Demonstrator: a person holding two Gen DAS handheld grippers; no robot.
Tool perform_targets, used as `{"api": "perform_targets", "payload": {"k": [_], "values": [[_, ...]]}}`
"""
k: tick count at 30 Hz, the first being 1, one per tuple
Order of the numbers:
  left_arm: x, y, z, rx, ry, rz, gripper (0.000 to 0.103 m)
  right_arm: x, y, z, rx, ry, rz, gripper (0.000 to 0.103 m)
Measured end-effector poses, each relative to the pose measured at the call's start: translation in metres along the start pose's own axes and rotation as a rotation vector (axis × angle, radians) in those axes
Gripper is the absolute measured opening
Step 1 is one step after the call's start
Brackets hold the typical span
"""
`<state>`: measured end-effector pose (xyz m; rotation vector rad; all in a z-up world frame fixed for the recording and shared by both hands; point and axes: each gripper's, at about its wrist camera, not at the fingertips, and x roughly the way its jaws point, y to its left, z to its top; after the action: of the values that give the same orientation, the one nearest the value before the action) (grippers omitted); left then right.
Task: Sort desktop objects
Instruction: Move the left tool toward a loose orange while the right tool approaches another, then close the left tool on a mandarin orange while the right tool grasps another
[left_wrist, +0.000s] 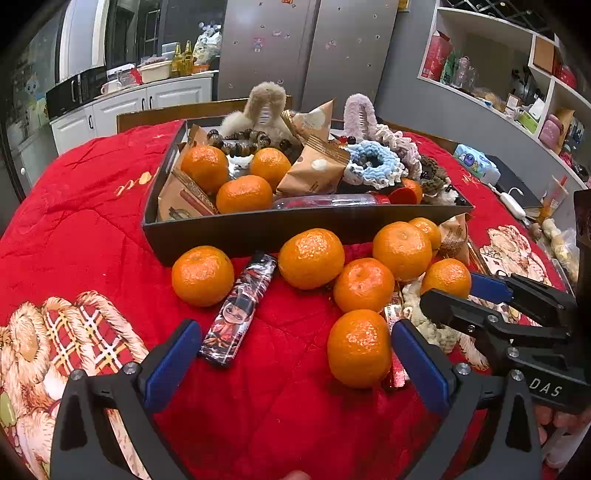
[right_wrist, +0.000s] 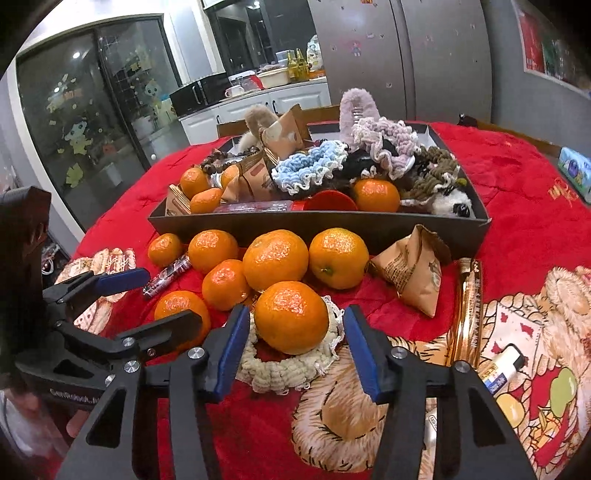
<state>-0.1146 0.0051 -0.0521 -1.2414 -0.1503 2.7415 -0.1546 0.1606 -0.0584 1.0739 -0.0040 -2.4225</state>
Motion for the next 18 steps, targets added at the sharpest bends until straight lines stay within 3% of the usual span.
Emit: {"api": "perform_targets", "payload": {"k": [3,6,12,14,18], "values": [[0.0,-0.003,-0.001,0.012,0.002,-0.002,0.102,0.0,0.003,0.0,-0.01,-0.002,-0.014,0.04],[0.001,-0.005,-0.003,0.027,0.023,-0.047,0.091,-0.002,0.002,0.0,-0.004,-0.009,-0.013,0.037],[0.0,-0.006,-0.003,0.023,0.021,-0.075,0.082,-0.003,0.004,-0.001,-0.015,-0.011,-0.023,0.037],[-0.001,-0.005,-0.005,0.016,0.016,-0.103,0.07,-0.003,0.005,-0.001,-0.013,-0.011,-0.02,0.037],[-0.002,-0.012,-0.006,0.038,0.017,-0.131,0.06,-0.003,0.005,-0.001,-0.01,-0.009,-0.012,0.037]]}}
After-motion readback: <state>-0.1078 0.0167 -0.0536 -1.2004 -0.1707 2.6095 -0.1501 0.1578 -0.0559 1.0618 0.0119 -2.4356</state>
